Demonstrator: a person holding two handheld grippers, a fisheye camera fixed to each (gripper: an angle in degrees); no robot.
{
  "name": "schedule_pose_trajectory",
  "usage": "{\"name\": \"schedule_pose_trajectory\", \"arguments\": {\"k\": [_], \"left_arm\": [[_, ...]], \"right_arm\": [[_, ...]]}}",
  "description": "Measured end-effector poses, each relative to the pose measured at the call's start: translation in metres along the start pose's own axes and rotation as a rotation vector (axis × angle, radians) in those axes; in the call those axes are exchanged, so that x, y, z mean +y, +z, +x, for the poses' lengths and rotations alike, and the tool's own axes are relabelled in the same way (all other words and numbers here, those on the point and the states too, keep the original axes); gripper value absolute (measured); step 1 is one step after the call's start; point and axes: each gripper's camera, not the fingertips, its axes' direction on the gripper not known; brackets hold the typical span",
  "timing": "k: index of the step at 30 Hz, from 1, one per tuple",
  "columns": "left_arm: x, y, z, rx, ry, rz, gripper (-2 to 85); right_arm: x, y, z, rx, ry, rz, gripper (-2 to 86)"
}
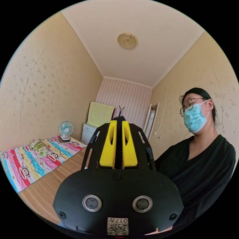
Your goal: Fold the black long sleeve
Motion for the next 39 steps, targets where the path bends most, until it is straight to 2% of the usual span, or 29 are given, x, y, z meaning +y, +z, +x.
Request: {"name": "schedule_pose_trajectory", "arguments": {"k": [4,8,12,16,18,21,23,25,27,29,30,31,32,34,36,38,39], "left_arm": [[-0.007,-0.028,0.005,-0.015,0.024,-0.066,3.9],[-0.001,-0.032,0.008,0.029,-0.06,-0.22,3.9],[0.003,-0.043,0.015,-0.033,-0.039,-0.2,3.9],[-0.025,-0.046,-0.027,-0.074,-0.111,-0.241,3.9],[-0.041,-0.04,-0.057,-0.135,-0.15,-0.287,3.9],[-0.066,-0.023,-0.144,-0.168,-0.281,-0.406,3.9],[-0.078,-0.007,-0.247,-0.184,-0.422,-0.527,4.1],[-0.073,0.003,-0.34,-0.274,-0.534,-0.585,4.7],[-0.051,0.004,-0.437,-0.373,-0.687,-0.567,5.4],[0.001,-0.016,-0.536,-0.587,-0.907,-0.466,6.1],[0.017,-0.025,-0.549,-0.637,-0.953,-0.404,6.2],[0.054,-0.041,-0.558,-0.728,-1.047,-0.239,6.2],[0.102,-0.047,-0.557,-0.764,-1.141,-0.079,6.0],[0.179,-0.037,-0.56,-0.699,-1.252,-0.035,6.1],[0.25,-0.012,-0.557,-0.673,-1.309,-0.206,6.3],[0.334,0.026,-0.544,-0.733,-1.325,-0.58,6.4],[0.351,0.035,-0.541,-0.742,-1.316,-0.656,6.5]], "right_arm": [[-0.062,-0.034,-0.038,0.059,-0.083,0.169,0.5],[-0.108,-0.057,-0.063,0.11,-0.095,0.287,0.4],[-0.157,-0.081,-0.081,0.242,-0.091,0.408,0.6],[-0.216,-0.084,-0.078,0.216,-0.096,0.504,0.6],[-0.251,-0.069,-0.066,0.228,-0.101,0.485,0.5],[-0.324,-0.012,-0.024,0.267,-0.106,0.327,0.5],[-0.364,0.048,0.016,0.292,-0.091,0.177,0.5],[-0.401,0.15,0.075,0.347,-0.087,-0.037,0.5],[-0.415,0.236,0.122,0.422,-0.073,-0.189,0.6],[-0.413,0.316,0.167,0.458,-0.029,-0.333,0.7],[-0.404,0.359,0.189,0.459,0.003,-0.447,0.7],[-0.39,0.389,0.203,0.44,0.057,-0.53,0.6],[-0.382,0.397,0.207,0.411,0.08,-0.549,0.6],[-0.336,0.416,0.201,0.279,0.071,-0.593,0.5],[-0.287,0.429,0.196,0.259,0.067,-0.712,0.4],[-0.235,0.439,0.195,0.228,0.098,-0.86,0.4],[-0.206,0.441,0.196,0.203,0.13,-0.945,0.4]]}}
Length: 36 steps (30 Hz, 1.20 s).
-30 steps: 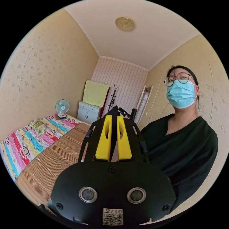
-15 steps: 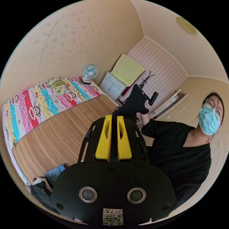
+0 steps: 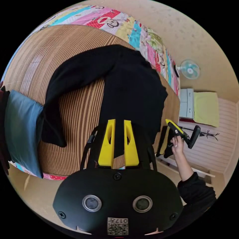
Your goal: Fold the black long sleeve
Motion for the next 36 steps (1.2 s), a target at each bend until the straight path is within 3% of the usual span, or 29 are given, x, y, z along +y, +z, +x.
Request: {"name": "schedule_pose_trajectory", "arguments": {"k": [2,9,11,14,19,24,29,33,36], "left_arm": [[0.016,0.052,-0.004,-0.103,0.069,-0.103,6.7],[0.021,0.099,-0.008,-0.267,0.125,-0.183,8.0],[0.024,0.106,-0.017,-0.38,0.144,-0.218,6.9],[0.027,0.08,-0.036,-0.335,0.083,-0.13,7.6],[0.04,0.032,-0.083,-0.291,-0.033,-0.005,8.6],[0.047,0.041,-0.101,-0.295,0.025,-0.088,8.5],[0.04,0.044,-0.118,-0.327,0.069,-0.217,4.0],[0.05,0.011,-0.141,-0.286,0.067,-0.168,2.5],[0.066,0.01,-0.163,-0.338,0.09,-0.213,2.2]], "right_arm": [[0.016,0.021,0.003,-0.021,0.017,-0.085,0.3],[0.028,0.031,0.022,0.027,0.036,-0.263,0.4],[0.026,0.013,0.024,0.022,0.009,-0.194,0.6],[0.005,-0.018,0.032,-0.018,0.039,-0.204,0.9],[-0.007,-0.106,0.072,0.096,0.231,-0.019,3.8],[-0.003,-0.123,0.096,0.102,0.352,-0.127,5.3],[-0.023,-0.142,0.062,0.201,0.172,-0.223,2.7],[-0.027,-0.209,0.062,0.187,0.309,-0.096,1.9],[-0.02,-0.213,0.059,0.172,0.394,-0.154,1.7]]}}
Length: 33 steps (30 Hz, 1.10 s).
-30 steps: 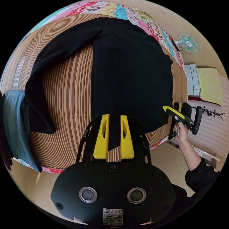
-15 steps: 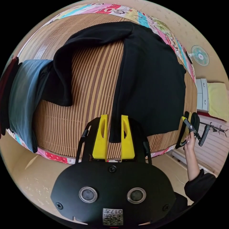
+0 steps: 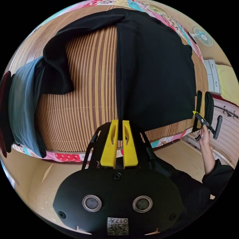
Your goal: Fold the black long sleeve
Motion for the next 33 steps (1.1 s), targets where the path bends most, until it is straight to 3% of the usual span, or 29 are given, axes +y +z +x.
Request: {"name": "schedule_pose_trajectory", "arguments": {"k": [2,4,8,17,25,29,33], "left_arm": [[0.01,0.02,-0.018,-0.034,0.019,-0.061,2.2],[0.016,0.024,-0.03,-0.006,0.026,-0.038,2.4],[0.006,0.034,-0.036,-0.069,0.045,-0.089,3.1],[0.013,0.047,-0.013,-0.358,0.273,-0.127,3.9],[0.04,0.038,-0.084,-0.089,0.252,-0.074,5.8],[0.041,0.046,-0.087,-0.144,0.382,-0.082,5.6],[0.037,0.054,-0.089,-0.164,0.374,-0.101,5.2]], "right_arm": [[0.005,0.022,-0.009,0.024,-0.024,-0.113,1.8],[0.011,0.01,-0.028,0.116,-0.091,-0.032,1.9],[-0.008,-0.01,-0.055,0.241,-0.135,-0.102,2.0],[-0.064,-0.064,-0.041,0.101,0.101,-0.294,2.2],[-0.112,-0.08,-0.083,0.315,-0.042,-0.597,1.8],[-0.12,-0.09,-0.08,0.307,0.014,-0.657,1.8],[-0.106,-0.113,-0.083,0.313,0.018,-0.592,1.8]]}}
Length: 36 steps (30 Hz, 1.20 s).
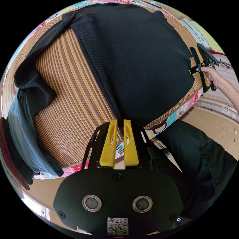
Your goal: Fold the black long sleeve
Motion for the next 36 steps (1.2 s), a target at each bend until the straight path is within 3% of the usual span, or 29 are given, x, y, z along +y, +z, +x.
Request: {"name": "schedule_pose_trajectory", "arguments": {"k": [3,6,11,16,19,23,26,30,32,34,36], "left_arm": [[0.001,0.003,0.008,-0.064,0.011,-0.001,5.2],[0.001,0.005,0.019,-0.125,0.02,-0.009,5.1],[-0.014,0.001,0.019,-0.14,-0.147,-0.119,7.4],[-0.043,-0.024,0.014,-0.243,-0.102,-0.275,10.2],[-0.056,-0.052,0.0,-0.31,-0.158,-0.279,8.7],[-0.084,-0.092,-0.016,-0.058,-0.357,-0.097,8.8],[-0.126,-0.091,0.002,0.059,-0.382,0.013,9.1],[-0.18,-0.06,0.05,0.106,-0.322,0.021,9.6],[-0.205,-0.015,0.08,0.121,-0.302,-0.109,10.4],[-0.209,-0.007,0.098,-0.001,-0.334,-0.094,10.2],[-0.21,-0.004,0.109,-0.074,-0.351,-0.094,10.1]], "right_arm": [[0.014,-0.004,-0.015,0.113,-0.097,0.004,1.7],[0.027,-0.008,-0.01,0.103,-0.084,0.002,1.7],[0.037,-0.01,-0.004,0.093,-0.152,-0.096,1.6],[0.049,-0.007,0.022,-0.056,-0.349,-0.207,1.7],[0.068,-0.002,0.031,-0.11,-0.456,-0.2,1.7],[0.11,0.004,0.038,-0.13,-0.416,-0.076,1.7],[0.144,0.013,0.045,-0.174,-0.356,0.019,1.6],[0.18,0.031,0.069,-0.35,-0.353,0.071,1.1],[0.192,0.038,0.079,-0.436,-0.403,0.068,0.5],[0.204,0.045,0.098,-0.599,-0.427,0.034,0.2],[0.221,0.036,0.122,-0.711,-0.371,0.127,0.5]]}}
